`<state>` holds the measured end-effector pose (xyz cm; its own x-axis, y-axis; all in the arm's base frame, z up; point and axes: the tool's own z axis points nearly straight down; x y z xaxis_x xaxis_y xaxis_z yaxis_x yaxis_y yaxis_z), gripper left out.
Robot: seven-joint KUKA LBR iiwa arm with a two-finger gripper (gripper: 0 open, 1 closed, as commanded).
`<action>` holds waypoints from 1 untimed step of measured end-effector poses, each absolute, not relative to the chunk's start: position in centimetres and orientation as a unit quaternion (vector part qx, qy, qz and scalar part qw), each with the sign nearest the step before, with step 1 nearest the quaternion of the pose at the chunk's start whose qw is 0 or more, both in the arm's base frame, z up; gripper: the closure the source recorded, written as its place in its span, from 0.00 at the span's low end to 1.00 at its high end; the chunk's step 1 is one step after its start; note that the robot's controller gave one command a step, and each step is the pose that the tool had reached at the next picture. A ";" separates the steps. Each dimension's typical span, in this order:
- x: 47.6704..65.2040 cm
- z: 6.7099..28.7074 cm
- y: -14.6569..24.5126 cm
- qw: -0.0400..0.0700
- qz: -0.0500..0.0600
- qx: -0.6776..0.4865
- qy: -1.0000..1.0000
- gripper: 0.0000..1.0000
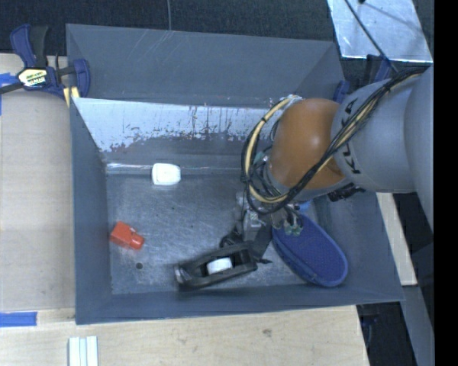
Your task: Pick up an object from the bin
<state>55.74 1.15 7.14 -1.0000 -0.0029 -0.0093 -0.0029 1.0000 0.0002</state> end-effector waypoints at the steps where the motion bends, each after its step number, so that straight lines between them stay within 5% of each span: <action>1: 60.8 22.3 3.3 0.007 0.000 -0.025 1.000 1.00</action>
Offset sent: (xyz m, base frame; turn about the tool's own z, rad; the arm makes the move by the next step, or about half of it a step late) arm 0.0471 0.0216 0.1455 -0.0476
